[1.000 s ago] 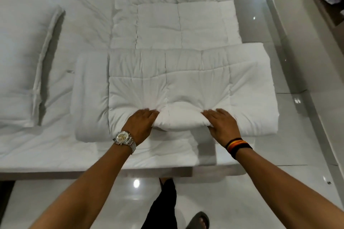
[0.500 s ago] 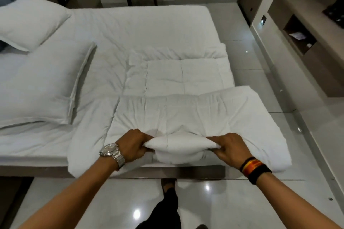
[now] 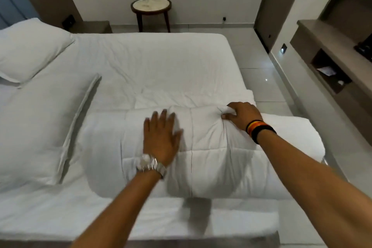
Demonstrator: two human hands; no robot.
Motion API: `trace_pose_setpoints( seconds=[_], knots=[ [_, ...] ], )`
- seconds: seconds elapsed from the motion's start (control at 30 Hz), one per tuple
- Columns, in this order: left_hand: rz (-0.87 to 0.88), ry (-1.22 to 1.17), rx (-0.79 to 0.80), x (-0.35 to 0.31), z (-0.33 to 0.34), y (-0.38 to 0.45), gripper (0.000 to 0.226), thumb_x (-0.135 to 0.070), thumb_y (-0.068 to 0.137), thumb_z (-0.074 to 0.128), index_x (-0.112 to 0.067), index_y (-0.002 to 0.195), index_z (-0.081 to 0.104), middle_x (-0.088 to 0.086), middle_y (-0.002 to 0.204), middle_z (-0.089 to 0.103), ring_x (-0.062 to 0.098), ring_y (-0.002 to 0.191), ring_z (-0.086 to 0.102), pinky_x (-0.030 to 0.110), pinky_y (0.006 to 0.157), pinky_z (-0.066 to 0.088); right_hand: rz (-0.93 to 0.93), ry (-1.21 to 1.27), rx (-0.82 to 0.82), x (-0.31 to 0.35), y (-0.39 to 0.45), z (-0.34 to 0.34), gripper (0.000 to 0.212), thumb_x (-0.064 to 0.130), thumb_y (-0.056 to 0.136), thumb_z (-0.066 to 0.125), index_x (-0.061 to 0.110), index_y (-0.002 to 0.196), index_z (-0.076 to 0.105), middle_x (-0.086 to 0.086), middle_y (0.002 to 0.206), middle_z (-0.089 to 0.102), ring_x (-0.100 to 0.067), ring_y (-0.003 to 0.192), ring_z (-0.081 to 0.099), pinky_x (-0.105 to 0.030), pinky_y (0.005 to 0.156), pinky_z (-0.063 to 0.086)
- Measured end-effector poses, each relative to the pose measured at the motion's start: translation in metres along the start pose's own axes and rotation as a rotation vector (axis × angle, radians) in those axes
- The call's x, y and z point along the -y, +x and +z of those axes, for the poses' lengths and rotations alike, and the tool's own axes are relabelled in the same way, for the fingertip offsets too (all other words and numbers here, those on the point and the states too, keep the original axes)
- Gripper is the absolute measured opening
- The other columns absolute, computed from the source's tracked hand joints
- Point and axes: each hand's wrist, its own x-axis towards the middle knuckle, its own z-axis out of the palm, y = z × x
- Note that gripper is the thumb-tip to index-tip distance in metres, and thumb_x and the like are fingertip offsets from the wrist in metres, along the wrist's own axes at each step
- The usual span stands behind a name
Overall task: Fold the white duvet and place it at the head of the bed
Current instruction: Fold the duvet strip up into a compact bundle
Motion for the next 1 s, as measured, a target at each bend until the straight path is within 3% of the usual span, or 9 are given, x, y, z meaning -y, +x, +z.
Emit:
trace_pose_setpoints(
  seconds=[0.07, 0.1, 0.23, 0.37, 0.53, 0.67, 0.83, 0.93, 1.0],
  knots=[
    [0.019, 0.004, -0.001, 0.002, 0.044, -0.005, 0.077, -0.060, 0.102, 0.039, -0.020, 0.166, 0.022, 0.014, 0.174, 0.012, 0.038, 0.161, 0.008, 0.058, 0.129, 0.003, 0.037, -0.044, -0.109, 0.000, 0.027, 0.018, 0.049, 0.048, 0.102, 0.061, 0.023, 0.145, 0.060, -0.008, 0.144, 0.064, -0.030, 0.134, 0.056, -0.044, 0.122, 0.024],
    [0.022, -0.002, 0.008, 0.008, 0.063, -0.001, 0.079, -0.063, 0.102, 0.034, -0.021, 0.167, 0.016, 0.012, 0.175, 0.005, 0.037, 0.162, 0.001, 0.059, 0.128, 0.000, 0.041, -0.059, -0.181, 0.000, 0.029, 0.032, 0.056, 0.050, 0.104, 0.056, 0.023, 0.153, 0.052, -0.008, 0.155, 0.054, -0.029, 0.144, 0.047, -0.048, 0.128, 0.010],
    [-0.027, -0.005, 0.129, 0.038, 0.117, 0.049, 0.078, -0.068, 0.102, 0.022, -0.025, 0.167, 0.015, 0.009, 0.175, 0.006, 0.034, 0.162, 0.000, 0.061, 0.127, 0.004, -0.044, -0.095, -0.361, -0.014, -0.021, 0.106, 0.073, 0.069, 0.102, 0.041, 0.026, 0.161, 0.038, -0.010, 0.171, 0.028, -0.030, 0.159, 0.022, -0.057, 0.127, -0.009],
    [-0.043, 0.012, 0.222, 0.059, 0.163, 0.102, 0.078, -0.072, 0.101, 0.014, -0.029, 0.167, 0.016, 0.007, 0.175, 0.009, 0.031, 0.162, 0.000, 0.056, 0.128, -0.004, -0.016, -0.198, -0.206, -0.049, -0.017, 0.166, 0.082, 0.077, 0.100, 0.028, 0.030, 0.167, 0.023, -0.008, 0.177, 0.009, -0.031, 0.163, 0.004, -0.068, 0.125, -0.003],
    [-0.060, -0.006, 0.295, 0.046, 0.171, 0.133, 0.083, -0.074, 0.098, 0.008, -0.028, 0.167, 0.017, 0.006, 0.175, 0.012, 0.030, 0.162, 0.000, 0.051, 0.129, -0.008, 0.074, -0.257, -0.024, -0.068, 0.040, 0.184, 0.085, 0.081, 0.096, 0.003, 0.036, 0.168, 0.008, -0.002, 0.177, -0.002, -0.026, 0.163, -0.006, -0.068, 0.124, -0.005],
    [0.018, -0.048, 0.170, 0.039, 0.143, 0.059, 0.080, -0.071, 0.102, 0.019, -0.024, 0.167, 0.018, 0.008, 0.175, 0.010, 0.030, 0.162, 0.002, 0.054, 0.130, 0.001, 0.009, -0.153, -0.150, -0.072, 0.010, 0.177, 0.087, 0.083, 0.098, 0.021, 0.032, 0.168, 0.016, -0.006, 0.177, 0.006, -0.028, 0.163, -0.001, -0.067, 0.125, -0.002],
    [0.051, 0.033, 0.058, 0.063, 0.153, -0.075, 0.098, -0.079, 0.090, 0.047, -0.021, 0.166, 0.023, 0.012, 0.175, 0.012, 0.038, 0.161, 0.011, 0.064, 0.126, 0.010, -0.194, -0.151, -0.223, -0.107, -0.098, 0.216, 0.116, 0.092, 0.082, 0.049, 0.020, 0.168, 0.019, -0.016, 0.175, 0.010, -0.039, 0.161, 0.011, -0.076, 0.121, 0.004],
    [0.057, 0.098, 0.033, 0.068, 0.173, -0.080, 0.100, -0.081, 0.090, 0.041, -0.020, 0.166, 0.021, 0.014, 0.174, 0.013, 0.039, 0.160, 0.012, 0.064, 0.126, 0.006, -0.236, -0.188, -0.259, -0.122, -0.102, 0.234, 0.112, 0.092, 0.083, 0.048, 0.020, 0.166, 0.024, -0.019, 0.173, 0.018, -0.038, 0.160, 0.017, -0.076, 0.121, 0.005],
    [0.057, 0.119, -0.020, 0.068, 0.187, -0.054, 0.097, -0.079, 0.093, 0.040, -0.017, 0.165, 0.025, 0.015, 0.172, 0.021, 0.040, 0.158, 0.019, 0.062, 0.127, 0.006, -0.254, -0.205, -0.350, -0.119, -0.072, 0.237, 0.103, 0.089, 0.086, 0.047, 0.019, 0.161, 0.036, -0.020, 0.166, 0.036, -0.037, 0.156, 0.031, -0.072, 0.123, 0.006]
  ],
)
